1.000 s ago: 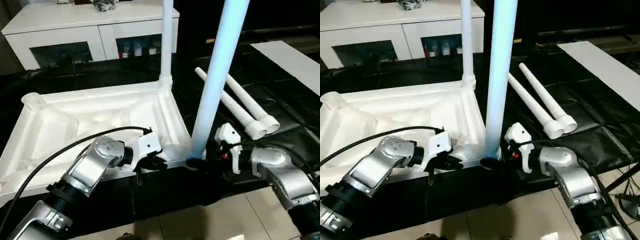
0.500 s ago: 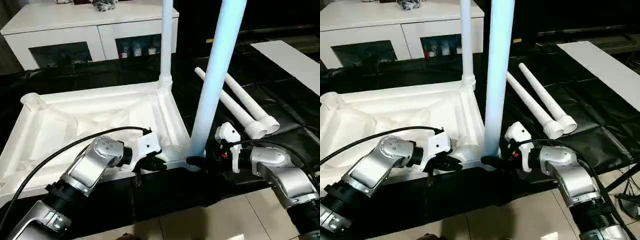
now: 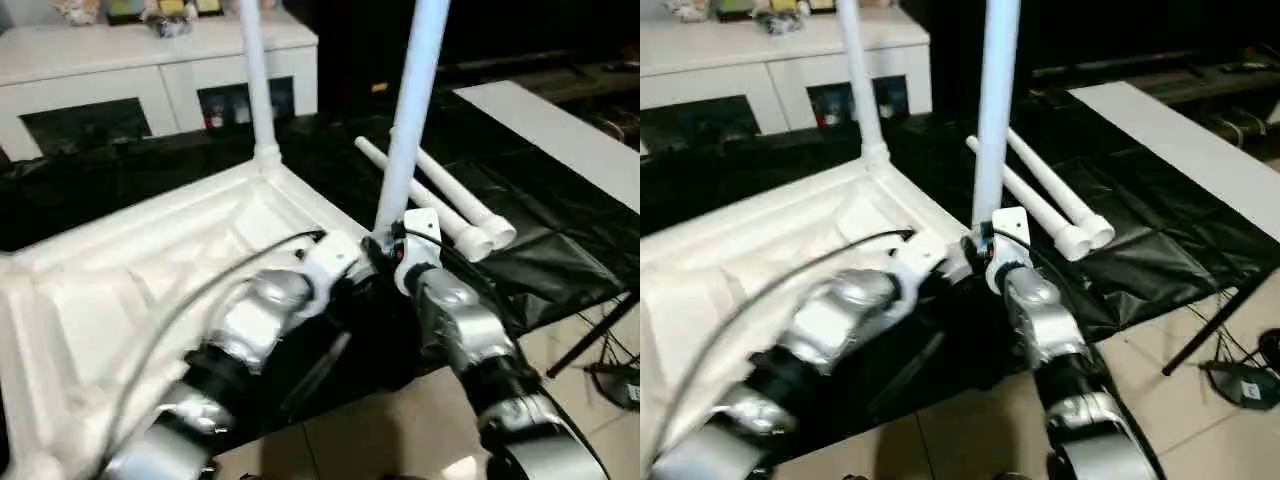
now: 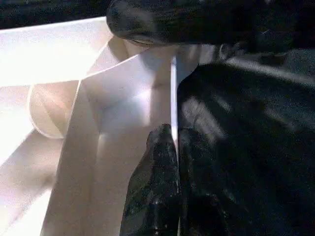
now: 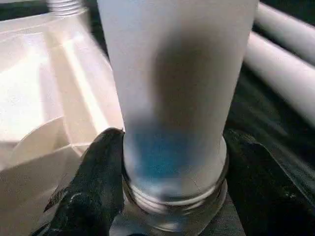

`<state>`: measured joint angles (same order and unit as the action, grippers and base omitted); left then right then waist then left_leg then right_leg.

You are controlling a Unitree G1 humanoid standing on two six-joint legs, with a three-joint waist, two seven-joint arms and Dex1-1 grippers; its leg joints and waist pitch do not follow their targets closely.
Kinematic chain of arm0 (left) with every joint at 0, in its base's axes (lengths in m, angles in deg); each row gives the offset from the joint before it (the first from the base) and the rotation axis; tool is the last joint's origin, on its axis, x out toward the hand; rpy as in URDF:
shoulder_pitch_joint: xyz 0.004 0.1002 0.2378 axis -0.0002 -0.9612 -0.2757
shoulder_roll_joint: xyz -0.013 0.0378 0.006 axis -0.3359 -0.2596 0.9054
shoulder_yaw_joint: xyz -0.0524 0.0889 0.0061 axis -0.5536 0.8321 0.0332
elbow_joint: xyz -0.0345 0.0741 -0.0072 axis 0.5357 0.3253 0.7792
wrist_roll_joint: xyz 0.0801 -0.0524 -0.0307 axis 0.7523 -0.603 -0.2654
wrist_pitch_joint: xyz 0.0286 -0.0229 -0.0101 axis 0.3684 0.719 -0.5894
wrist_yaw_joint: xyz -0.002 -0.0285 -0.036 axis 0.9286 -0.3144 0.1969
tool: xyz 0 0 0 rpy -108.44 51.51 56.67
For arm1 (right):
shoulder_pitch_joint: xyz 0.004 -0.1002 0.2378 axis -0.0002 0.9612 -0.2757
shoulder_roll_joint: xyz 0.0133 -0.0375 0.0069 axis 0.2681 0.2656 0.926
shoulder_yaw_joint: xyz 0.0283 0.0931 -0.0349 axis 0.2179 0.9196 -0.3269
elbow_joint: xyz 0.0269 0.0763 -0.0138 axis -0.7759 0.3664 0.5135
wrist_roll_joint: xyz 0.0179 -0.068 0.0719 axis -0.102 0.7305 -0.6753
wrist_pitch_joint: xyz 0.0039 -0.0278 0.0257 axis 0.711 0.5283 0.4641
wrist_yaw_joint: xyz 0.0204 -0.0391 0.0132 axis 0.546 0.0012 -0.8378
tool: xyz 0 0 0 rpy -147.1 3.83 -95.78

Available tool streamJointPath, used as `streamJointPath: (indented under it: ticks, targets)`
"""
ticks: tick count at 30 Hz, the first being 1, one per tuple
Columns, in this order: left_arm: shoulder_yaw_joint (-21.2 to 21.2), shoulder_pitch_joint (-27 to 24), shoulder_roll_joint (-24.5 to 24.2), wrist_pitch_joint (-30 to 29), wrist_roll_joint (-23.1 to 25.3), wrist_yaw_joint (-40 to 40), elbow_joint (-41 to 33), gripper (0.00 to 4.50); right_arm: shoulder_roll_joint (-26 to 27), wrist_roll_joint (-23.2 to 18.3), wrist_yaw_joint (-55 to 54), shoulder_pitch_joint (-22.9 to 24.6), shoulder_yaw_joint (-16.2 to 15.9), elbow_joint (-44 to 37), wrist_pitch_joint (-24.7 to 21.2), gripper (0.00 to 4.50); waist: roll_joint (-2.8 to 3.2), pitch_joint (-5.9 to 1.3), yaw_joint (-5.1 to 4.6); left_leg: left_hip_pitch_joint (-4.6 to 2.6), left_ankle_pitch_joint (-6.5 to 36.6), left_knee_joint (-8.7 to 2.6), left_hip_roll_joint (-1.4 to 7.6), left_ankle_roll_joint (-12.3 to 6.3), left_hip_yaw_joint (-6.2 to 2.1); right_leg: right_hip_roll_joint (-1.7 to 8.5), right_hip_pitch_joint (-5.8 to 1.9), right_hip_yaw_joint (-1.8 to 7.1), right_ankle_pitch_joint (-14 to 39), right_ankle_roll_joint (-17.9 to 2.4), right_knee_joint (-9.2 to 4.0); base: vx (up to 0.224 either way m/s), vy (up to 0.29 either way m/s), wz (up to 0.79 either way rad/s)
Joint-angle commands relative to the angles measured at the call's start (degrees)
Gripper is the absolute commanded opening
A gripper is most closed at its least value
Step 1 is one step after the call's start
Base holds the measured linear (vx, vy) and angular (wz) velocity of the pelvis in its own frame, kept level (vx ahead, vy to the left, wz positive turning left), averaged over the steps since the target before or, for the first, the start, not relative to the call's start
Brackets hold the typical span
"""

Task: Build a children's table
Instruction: Rotate leg to tighten

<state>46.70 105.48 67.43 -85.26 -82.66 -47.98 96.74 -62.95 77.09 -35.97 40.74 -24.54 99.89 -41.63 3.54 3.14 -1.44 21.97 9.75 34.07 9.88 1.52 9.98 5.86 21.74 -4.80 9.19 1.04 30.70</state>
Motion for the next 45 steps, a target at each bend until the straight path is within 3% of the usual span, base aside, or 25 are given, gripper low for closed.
streamJointPath:
  ticks: [1,2,4,5,6,7,8,9,10,11,12,13,14,15,16,18,20,23,25,27,29,33,36,39,45]
  targets:
    - [-1.52,1.99,1.26,1.79,1.35,-4.87,2.70,0.00,2.53,2.01,-2.13,-0.66,-1.55,4.09,0.51,2.67,0.22,-2.67,-0.51,-2.55,46.71,-7.62,3.23,4.35,-2.23,0.94,-0.92,-0.44,27.22,-5.22,-2.80,0.000,0.000,0.00]
    - [-1.81,2.23,1.45,2.17,1.45,-5.07,3.05,0.00,3.41,1.48,-2.44,-1.40,-0.82,4.91,1.43,3.02,-0.04,-2.63,-0.69,-2.71,46.96,-7.45,3.03,4.26,-1.93,1.05,-0.58,-0.53,28.09,-5.31,-3.02,0.000,0.000,0.00]
    - [-2.44,2.21,1.04,2.53,1.36,-4.84,2.76,0.00,4.36,-0.47,0.56,-1.85,0.37,4.73,3.34,3.37,-0.36,-2.54,-0.93,-3.64,45.01,-5.75,2.08,3.53,-1.61,2.12,0.13,-1.71,36.60,-3.26,-5.30,0.000,0.000,0.00]
    - [-2.72,1.89,0.01,2.45,1.32,-3.98,2.34,0.00,4.36,-1.12,1.97,-1.77,1.08,3.77,5.37,3.37,0.17,-2.47,-0.85,-3.96,44.31,-5.35,1.87,3.39,-1.64,2.31,0.38,-2.06,38.12,-2.67,-5.83,-0.056,-0.034,-0.01]
    - [-2.63,1.68,-0.78,2.87,1.58,-3.80,2.25,0.00,4.13,-1.07,1.96,-1.64,1.38,3.27,6.62,3.45,-0.01,-2.24,-1.38,-3.92,43.71,-5.05,1.79,2.83,-1.73,2.14,0.19,-3.58,39.71,-1.23,-7.03,0.000,0.000,0.00]
    - [-2.62,1.58,-0.97,2.82,1.53,-3.54,2.13,0.00,3.90,-0.87,1.59,-1.53,1.42,3.01,6.86,3.59,0.70,-2.11,-1.44,-0.40,45.62,-7.92,3.44,2.97,-2.70,1.83,-3.95,-3.21,32.56,-1.45,-1.85,-0.072,-0.012,-0.13]
    - [-2.68,1.19,-1.66,2.79,1.23,-2.73,1.68,0.00,3.07,-0.39,0.88,-1.13,1.51,2.00,7.24,3.73,1.54,-2.25,-0.05,1.68,48.50,-11.05,4.81,3.82,-2.57,1.08,-6.29,-1.83,24.21,-3.07,4.48,-0.053,-0.035,-0.06]
    - [-2.72,1.10,-1.86,2.90,1.07,-2.58,1.68,0.00,2.82,-0.23,0.64,-1.11,1.56,1.93,7.51,3.79,0.75,-2.26,1.45,0.77,49.57,-13.19,5.25,3.69,-1.03,0.60,-4.46,0.29,12.74,-4.52,6.88,-0.053,-0.035,-0.06]
    - [-2.50,0.53,-2.92,2.89,1.01,-1.59,0.61,0.00,2.01,-0.20,1.13,-0.33,1.44,0.13,7.07,3.83,-2.92,-3.21,0.81,-3.54,39.53,-5.65,1.34,3.57,-0.63,3.24,1.00,2.44,32.23,-4.07,-1.59,0.029,-0.093,0.08]
    - [-2.31,0.17,-3.60,2.91,1.06,-0.99,-0.13,0.00,1.56,-0.26,1.63,0.20,1.35,-1.08,6.68,3.83,-2.89,-2.90,1.67,-4.95,32.33,-0.96,0.15,2.19,-0.51,5.90,3.19,2.25,45.34,-3.48,-4.99,0.090,-0.094,-0.09]
    - [-1.97,-0.46,-4.70,3.53,0.98,0.74,-1.34,0.00,0.65,-0.71,3.85,1.44,1.08,-3.65,5.98,3.96,-3.05,-3.08,2.67,-1.24,17.06,0.43,0.49,-1.12,-1.36,8.01,0.54,4.26,51.86,-2.13,-5.10,0.090,-0.094,-0.09]
    - [-1.74,-1.17,-5.96,3.17,0.95,2.46,-2.80,0.00,-0.47,-1.34,6.45,2.99,1.09,-6.84,5.26,4.20,-2.21,-3.60,3.47,2.54,9.51,-3.06,1.62,-0.72,-2.19,5.95,-2.36,3.14,40.78,-2.77,-2.10,0.081,-0.045,-0.25]
    - [-1.58,-1.41,-6.45,3.12,0.95,3.18,-3.26,0.00,-0.93,-1.58,7.54,3.54,1.03,-7.96,4.95,4.20,-1.33,-4.27,3.87,1.78,7.83,-3.75,2.16,-0.40,-2.08,4.39,-1.86,2.47,32.60,-3.57,-1.49,0.054,-0.016,-0.19]
    - [-0.32,-2.60,-8.97,3.88,0.89,7.18,-5.42,0.00,-3.48,-2.33,12.77,5.94,-0.14,-12.64,2.83,4.20,-0.51,-4.15,3.28,1.38,9.61,-4.32,2.71,-0.42,-2.15,2.80,-1.08,1.74,20.18,-6.72,-0.33,0.054,-0.016,-0.19]
    - [0.55,-3.31,-10.50,4.55,0.83,9.63,-6.61,0.00,-5.11,-2.61,15.89,7.27,-1.10,-15.07,1.49,4.20,-0.21,-3.86,3.26,0.93,16.99,-4.74,2.88,0.05,-1.95,2.17,-0.62,1.74,17.66,-9.04,-0.34,0.051,0.000,-0.10]
    - [1.92,-4.54,-13.45,5.12,0.54,13.98,-8.63,0.00,-9.12,-3.95,23.07,10.02,-3.38,-20.18,-1.03,4.20,-0.73,-3.95,3.21,0.35,22.96,-4.77,2.60,0.60,-1.74,2.17,-1.01,1.87,18.52,-10.46,-0.74,0.061,0.004,-0.05]
    - [2.83,-5.56,-15.57,6.08,-0.72,18.48,-10.37,0.00,-12.75,-5.25,29.23,12.17,-5.44,-23.95,-1.84,4.20,-0.57,-3.96,3.37,0.03,22.49,-4.67,2.51,0.27,-1.37,2.18,-0.64,2.03,16.80,-11.73,-1.00,0.027,-0.001,0.00]
    - [4.51,-7.27,-19.30,9.18,-3.65,27.51,-13.89,0.00,-19.08,-7.65,39.38,15.10,-8.45,-28.81,-2.29,4.20,-0.53,-3.85,3.75,0.20,21.38,-4.68,2.65,-0.47,-1.29,2.44,-0.94,2.15,17.35,-11.64,-1.02,0.000,0.000,0.00]
    - [6.35,-8.43,-22.51,8.95,-5.97,35.02,-17.67,0.00,-22.15,-8.99,44.88,15.96,-8.54,-30.29,-3.42,4.20,-0.25,-3.95,4.11,-0.31,20.59,-4.71,3.02,-0.65,-1.13,2.34,-0.58,2.33,14.84,-13.02,-0.75,0.000,0.000,0.00]
    - [6.97,-8.31,-23.20,7.88,-6.11,36.27,-18.41,0.00,-23.13,-9.11,47.15,15.88,-8.54,-30.87,-4.26,4.20,-0.13,-3.96,4.36,-0.49,20.48,-4.79,3.09,-0.46,-0.96,2.15,-0.67,2.30,13.72,-14.05,-0.51,0.000,0.000,0.00]
    - [7.33,-8.07,-23.40,7.83,-5.91,36.69,-18.30,0.00,-23.49,-8.96,47.99,15.59,-8.60,-30.86,-4.55,4.20,-0.19,-3.81,4.80,-1.17,21.70,-4.74,3.18,0.01,-0.48,2.04,-0.14,2.48,14.83,-14.16,-0.74,0.000,0.000,0.00]
    - [7.44,-7.51,-23.32,8.92,-4.78,36.97,-17.22,0.00,-24.40,-7.94,49.27,13.56,-9.77,-28.83,-4.94,4.20,-0.68,-3.55,4.78,-1.21,23.93,-4.94,3.07,1.72,-0.45,2.24,-0.12,3.02,20.95,-12.15,-1.05,0.000,0.000,0.00]
    - [7.20,-7.38,-23.26,9.34,-4.59,36.48,-16.73,0.00,-24.37,-7.39,49.67,12.80,-10.38,-27.38,-4.45,4.04,-0.59,-3.53,4.64,-1.02,24.01,-4.94,2.90,2.12,-0.54,2.23,-0.11,3.18,23.58,-10.73,-1.28,0.000,0.000,0.00]
    - [7.20,-7.48,-23.61,8.91,-4.91,36.88,-17.25,0.00,-24.24,-7.20,50.92,12.65,-10.44,-26.99,-5.01,3.76,-1.07,-3.59,4.59,-0.87,23.67,-4.88,2.86,1.84,-0.56,2.26,-0.19,3.22,24.33,-10.14,-1.44,0.000,0.000,0.00]
    - [6.99,-7.61,-24.05,8.94,-4.59,37.21,-17.19,0.00,-24.68,-6.12,51.98,12.85,-11.00,-26.51,-4.88,3.28,-1.04,-3.78,4.79,-0.68,20.60,-4.73,2.92,1.15,-0.45,2.14,-0.37,3.28,21.61,-10.93,-1.13,0.000,0.000,0.00]
